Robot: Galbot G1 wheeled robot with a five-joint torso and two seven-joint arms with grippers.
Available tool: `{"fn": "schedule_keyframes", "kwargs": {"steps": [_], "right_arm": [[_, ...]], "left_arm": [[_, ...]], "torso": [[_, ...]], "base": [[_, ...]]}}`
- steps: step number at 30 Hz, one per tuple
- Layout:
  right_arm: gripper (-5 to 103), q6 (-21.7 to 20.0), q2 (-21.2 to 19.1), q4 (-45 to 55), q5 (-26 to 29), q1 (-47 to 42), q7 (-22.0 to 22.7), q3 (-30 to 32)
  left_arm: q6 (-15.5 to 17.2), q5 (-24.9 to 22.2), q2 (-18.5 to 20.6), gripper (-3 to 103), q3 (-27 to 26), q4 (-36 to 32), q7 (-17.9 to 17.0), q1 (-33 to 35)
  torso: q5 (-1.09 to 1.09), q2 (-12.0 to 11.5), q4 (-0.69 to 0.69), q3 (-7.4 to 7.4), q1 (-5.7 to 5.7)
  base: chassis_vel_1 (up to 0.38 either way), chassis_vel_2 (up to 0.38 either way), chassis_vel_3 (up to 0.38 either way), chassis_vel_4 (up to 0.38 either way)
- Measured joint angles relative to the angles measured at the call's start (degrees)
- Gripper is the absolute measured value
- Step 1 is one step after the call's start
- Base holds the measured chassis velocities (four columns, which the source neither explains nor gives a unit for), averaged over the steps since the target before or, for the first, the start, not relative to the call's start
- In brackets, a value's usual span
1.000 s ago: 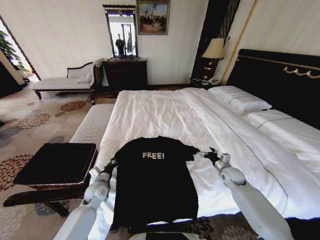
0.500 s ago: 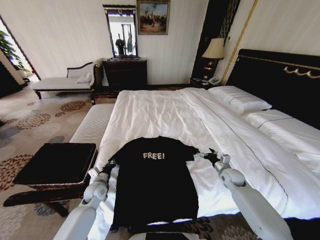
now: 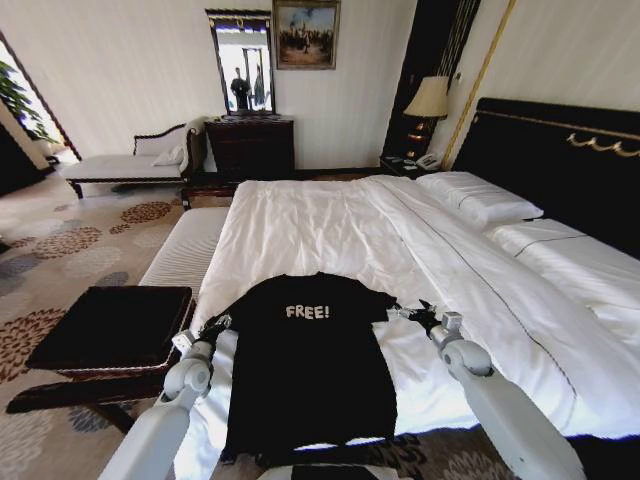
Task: Fold the clothes on the bed and place them into the basket.
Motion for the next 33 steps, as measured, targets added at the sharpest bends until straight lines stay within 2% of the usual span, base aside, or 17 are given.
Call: {"fn": "schedule_keyframes", "kwargs": {"steps": [1, 3, 7, 9, 12, 13, 14, 16, 24, 33], "right_arm": [[100, 0.0, -0.1, 0.0, 0.0, 0.0, 0.0, 0.1], [100, 0.0, -0.1, 0.1, 0.0, 0.0, 0.0, 0.1], [100, 0.0, -0.3, 0.4, 0.1, -0.1, 0.1, 0.2], [100, 0.0, -0.3, 0.4, 0.1, -0.1, 0.1, 0.3], [100, 0.0, -0.2, 0.6, 0.1, -0.3, 0.1, 0.4], [100, 0.0, -0.2, 0.6, 0.1, -0.3, 0.1, 0.4], [100, 0.0, -0.2, 0.7, 0.2, -0.3, 0.2, 0.5], [100, -0.1, 0.0, 0.7, 1.0, -0.1, 0.6, 0.7], [100, -0.1, 0.2, 0.5, 1.1, -0.6, 0.8, 0.9], [100, -0.1, 0.3, 0.9, 0.8, -1.1, 0.8, 1.3]], "left_arm": [[0.0, 0.0, -0.1, 49, 0.0, 0.0, 0.0, -0.1], [0.0, -0.2, -0.1, 49, 0.1, 0.1, 0.0, -0.2], [0.1, -0.4, -0.3, 28, 0.3, -0.1, -0.1, 0.7], [0.2, -0.3, -0.4, 28, 0.3, -0.2, -0.1, 1.0], [0.2, 0.1, -0.6, 11, -0.1, -0.8, -0.1, 1.9], [0.2, 0.1, -0.6, 11, -0.1, -0.8, -0.1, 1.9], [0.2, 0.2, -0.6, 6, -0.2, -1.3, -0.1, 2.1], [0.2, 0.3, -0.3, 2, -0.5, -2.6, -0.2, 2.3], [0.3, 0.2, 0.1, 0, -0.8, -2.2, -0.5, 0.9], [0.5, -0.5, 1.9, 0, 0.4, 2.2, -0.6, -4.2]], "torso": [[0.0, 0.0, 0.0, 0.0, 0.0], [0.0, 0.0, 0.0, 0.0, 0.0], [0.0, 0.0, 0.0, 0.0, 0.0], [0.0, 0.0, 0.02, 0.0, 0.0], [0.0, 0.0, 0.0, 0.0, 0.0], [0.0, 0.0, 0.0, 0.0, 0.0], [0.0, 0.0, 0.0, 0.0, 0.0], [0.0, 0.0, 0.01, 0.0, 0.0], [0.0, 0.0, 0.0, 0.0, 0.0], [0.0, 0.0, 0.0, 0.0, 0.0]], "base": [[0.0, 0.0, 0.0, 0.0], [0.0, 0.0, 0.0, 0.0], [0.0, 0.0, 0.0, 0.0], [0.0, 0.0, 0.0, 0.0], [0.0, 0.0, 0.0, 0.0], [0.0, 0.0, 0.0, 0.0], [0.0, 0.0, 0.0, 0.0], [0.0, 0.0, 0.0, 0.0], [0.0, 0.0, 0.0, 0.0], [0.0, 0.0, 0.0, 0.0]]}}
